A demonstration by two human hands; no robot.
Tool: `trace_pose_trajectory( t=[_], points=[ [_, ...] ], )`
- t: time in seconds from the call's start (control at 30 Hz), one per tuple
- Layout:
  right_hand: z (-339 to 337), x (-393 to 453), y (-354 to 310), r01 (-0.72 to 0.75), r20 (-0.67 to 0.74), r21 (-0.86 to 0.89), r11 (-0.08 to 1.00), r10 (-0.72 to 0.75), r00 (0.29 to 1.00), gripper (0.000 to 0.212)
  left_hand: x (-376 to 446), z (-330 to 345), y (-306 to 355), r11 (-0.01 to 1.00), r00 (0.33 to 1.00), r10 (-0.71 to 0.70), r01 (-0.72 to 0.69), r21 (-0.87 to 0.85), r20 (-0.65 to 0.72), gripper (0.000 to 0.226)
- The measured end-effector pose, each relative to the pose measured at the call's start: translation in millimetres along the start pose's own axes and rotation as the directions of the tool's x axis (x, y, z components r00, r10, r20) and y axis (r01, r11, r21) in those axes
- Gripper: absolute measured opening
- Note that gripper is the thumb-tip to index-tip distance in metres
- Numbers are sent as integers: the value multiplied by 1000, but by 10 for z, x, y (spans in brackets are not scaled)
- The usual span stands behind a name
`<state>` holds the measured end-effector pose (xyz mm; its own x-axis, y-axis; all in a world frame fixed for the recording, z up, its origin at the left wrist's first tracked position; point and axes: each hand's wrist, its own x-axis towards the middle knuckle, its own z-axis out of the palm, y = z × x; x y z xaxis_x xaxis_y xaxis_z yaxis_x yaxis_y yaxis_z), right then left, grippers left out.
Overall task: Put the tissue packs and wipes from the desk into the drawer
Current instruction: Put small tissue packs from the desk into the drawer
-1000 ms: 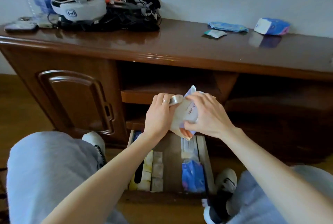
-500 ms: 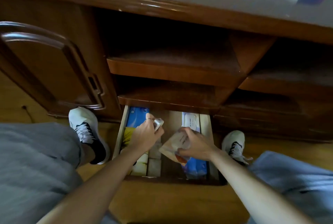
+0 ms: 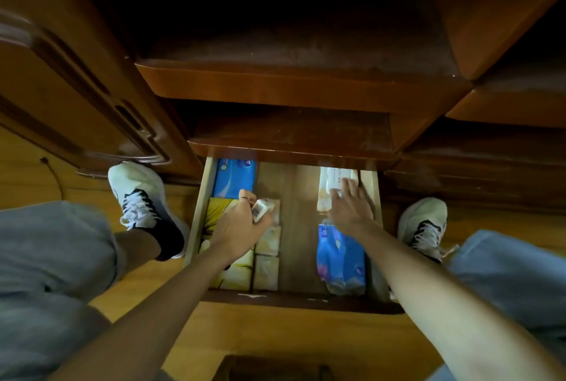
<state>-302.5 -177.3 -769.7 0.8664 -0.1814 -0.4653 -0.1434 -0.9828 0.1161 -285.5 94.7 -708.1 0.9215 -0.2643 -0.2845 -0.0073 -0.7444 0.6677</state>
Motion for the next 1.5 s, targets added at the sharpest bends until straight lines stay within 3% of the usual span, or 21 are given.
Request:
trace_pose_trajectory(
  t=[0.2,0.3,0.37,0.47,0.6,0.73,0.8,0.87,0.93,0.97,1.03,1.1,1.2,1.27,1.37,1.5],
  points=[
    [60,-19,-89,-103,54,65,992,100,994,91,34,116,-19,996,1000,-10,7,88,23,32],
    [1,-33,-130,-103,-51,-32,994,101,994,79,35,106,-28,996,999,-31,28,80,42,32],
    [-61,-10,-201,0,-131,-84,996,-11,991,63,26,103,-27,996,998,-42,38,80,44,32],
    [-118,53,-303,148,-57,-120,982,-156,986,58,-5,92,-24,995,997,-53,48,90,55,32],
    [-125,98,-240,25,30,-97,995,-23,999,61,-32,67,-45,995,996,-65,60,79,63,29],
    [-136,50,-185,52,-24,-74,996,-54,998,57,-8,44,-53,997,999,-34,33,76,19,29],
    [-164,-12,-278,106,-138,-1,994,-105,985,53,26,56,-63,996,1000,-8,6,89,14,35],
    [-196,-99,-477,160,-220,274,948,-100,970,43,45,91,-92,990,999,31,-35,134,27,42],
    [-276,-225,-726,111,-32,725,679,-128,991,39,51,130,-126,982,996,69,-77,170,55,56],
    [-317,-294,-838,42,79,854,519,-210,975,43,48,140,-137,986,995,74,-83,142,68,66],
    [-338,-378,-993,-17,145,931,364,-327,934,47,40,133,-148,996,995,57,-62,65,76,88],
    [-305,-396,-1048,-15,107,957,290,-304,947,44,50,119,-166,996,997,62,-65,60,49,104],
    [-276,-324,-996,-7,45,965,262,-138,989,60,49,72,-198,986,994,105,-101,133,-20,99],
    [-278,-261,-909,6,3,948,318,-28,1000,64,33,11,-267,971,990,124,-108,212,-61,84],
    [-262,-120,-813,5,-23,897,442,37,999,45,-12,-82,-439,940,994,77,-46,337,-81,63],
    [-196,72,-925,8,-10,912,410,3,1000,30,-116,-121,-622,918,998,49,-34,396,-29,56]
  ],
)
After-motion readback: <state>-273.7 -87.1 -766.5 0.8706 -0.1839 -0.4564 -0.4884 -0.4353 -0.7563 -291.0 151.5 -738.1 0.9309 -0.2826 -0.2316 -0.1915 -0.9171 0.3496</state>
